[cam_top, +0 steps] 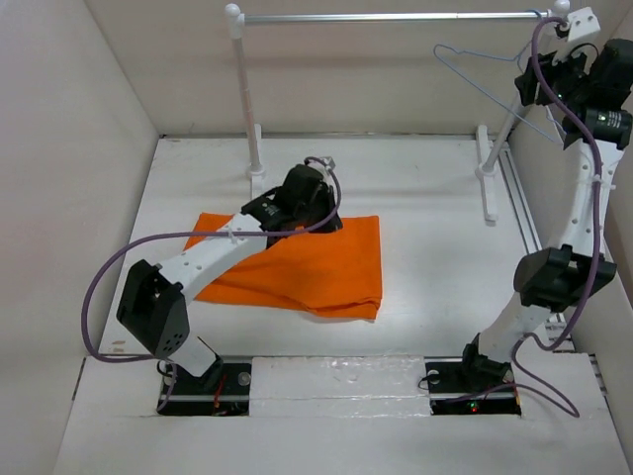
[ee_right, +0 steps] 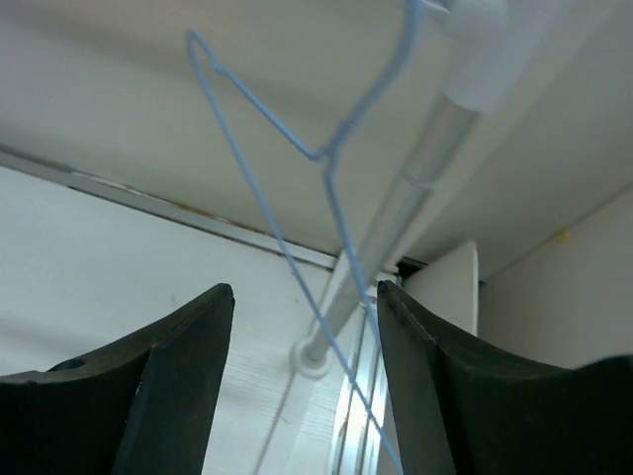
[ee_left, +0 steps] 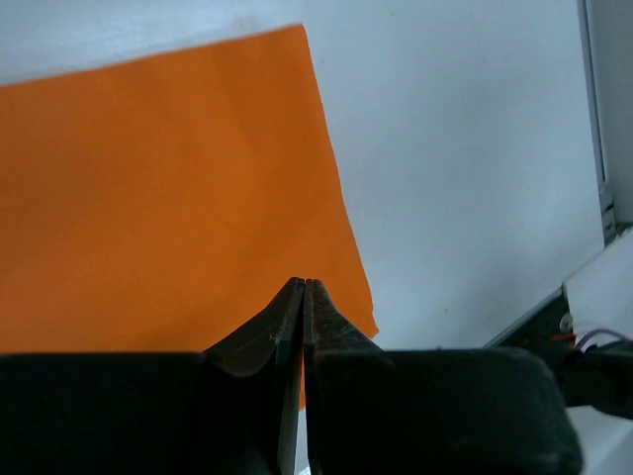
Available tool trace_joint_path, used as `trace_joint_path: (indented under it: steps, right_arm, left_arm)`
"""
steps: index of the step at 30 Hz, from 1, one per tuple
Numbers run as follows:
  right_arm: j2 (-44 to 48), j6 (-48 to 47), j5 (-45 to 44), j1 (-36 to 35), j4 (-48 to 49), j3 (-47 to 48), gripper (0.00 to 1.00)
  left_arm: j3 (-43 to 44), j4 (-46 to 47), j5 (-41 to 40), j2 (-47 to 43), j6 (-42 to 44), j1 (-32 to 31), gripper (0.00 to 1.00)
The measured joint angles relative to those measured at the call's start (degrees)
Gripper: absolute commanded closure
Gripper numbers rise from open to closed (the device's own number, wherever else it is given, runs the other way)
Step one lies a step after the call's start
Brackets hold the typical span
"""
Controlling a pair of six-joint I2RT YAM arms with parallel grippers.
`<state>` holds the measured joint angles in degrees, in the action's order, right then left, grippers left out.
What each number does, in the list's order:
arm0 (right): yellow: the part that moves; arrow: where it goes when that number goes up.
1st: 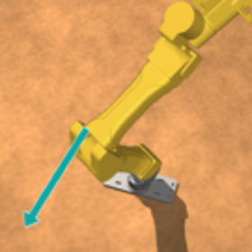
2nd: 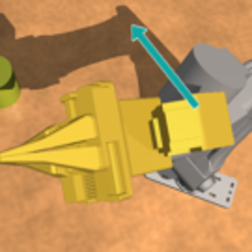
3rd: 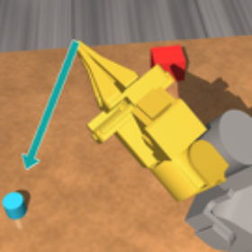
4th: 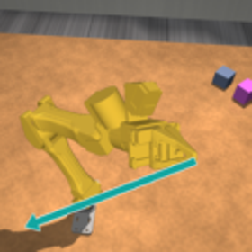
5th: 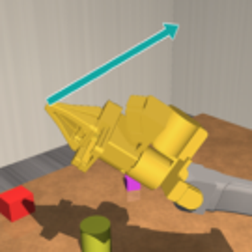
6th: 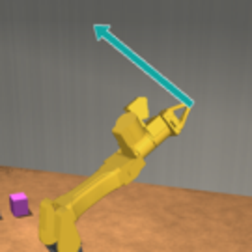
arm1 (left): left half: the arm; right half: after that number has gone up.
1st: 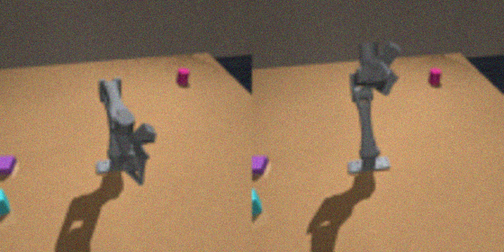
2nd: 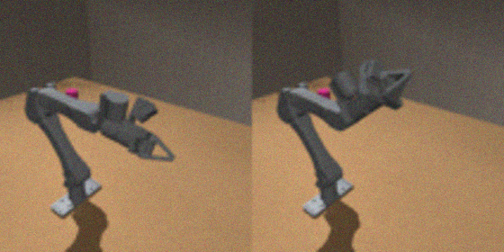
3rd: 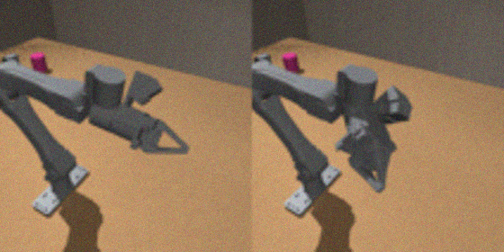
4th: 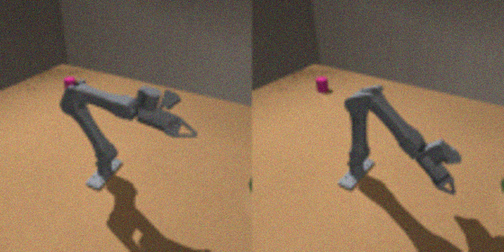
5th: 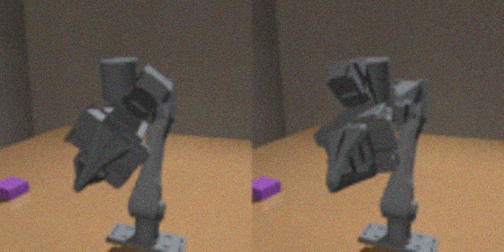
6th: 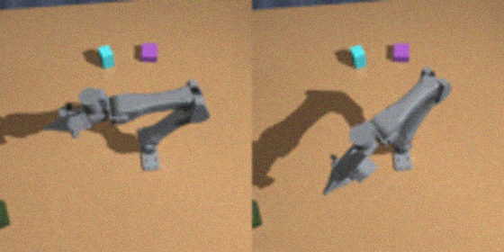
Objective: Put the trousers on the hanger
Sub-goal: Pick up the hanger from the clothesline.
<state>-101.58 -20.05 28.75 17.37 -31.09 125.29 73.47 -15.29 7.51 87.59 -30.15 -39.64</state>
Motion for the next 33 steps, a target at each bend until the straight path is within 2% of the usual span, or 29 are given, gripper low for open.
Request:
trace_joint_path:
  steps: [2, 9, 17, 21, 24, 28, 30, 31, 33]
  right_arm:
    - [-2.62, -0.02, 0.96, 2.91, -0.52, 1.57, 0.29]
    - [-11.3, -0.17, 5.38, 8.17, -3.45, 12.28, 0.26]
    - [-15.63, -0.11, 13.35, 9.62, -3.63, 12.02, 0.26]
    - [-15.91, -0.09, 16.2, 10.12, -3.56, 9.4, 0.3]
    - [-15.91, -0.11, 17.86, 10.36, -3.28, 7.45, 0.39]
    - [-15.43, -0.09, 19.71, 10.38, -1.64, 3.3, 0.71]
    - [-14.71, 0.13, 20.39, 10.27, -0.83, 0.04, 0.76]
    - [-14.14, 0.2, 20.63, 10.25, -0.28, -1.75, 0.88]
    - [-12.61, 0.24, 21.49, 9.92, 1.14, -5.64, 0.95]
  left_arm:
    - [-1.88, 0.04, 0.68, -0.04, 0.61, -2.16, 1.0]
    - [-4.46, 0.66, 2.23, -0.09, 2.54, -4.2, 1.0]
    - [-4.48, 0.94, 2.49, -0.04, 3.56, -4.13, 1.0]
    - [-4.44, 0.92, 2.43, 0.37, 3.78, -4.13, 1.0]
    - [-4.42, 0.9, 2.43, 1.07, 3.87, -4.13, 1.0]
    - [-3.89, 0.76, 2.32, 2.08, 4.0, -4.13, 1.0]
    - [-3.45, 0.63, 2.29, 2.36, 4.02, -4.13, 1.0]
    - [-3.28, 0.61, 2.29, 2.43, 4.02, -4.13, 1.0]
    - [-2.99, 0.63, 2.23, 2.43, 4.02, -4.13, 1.0]
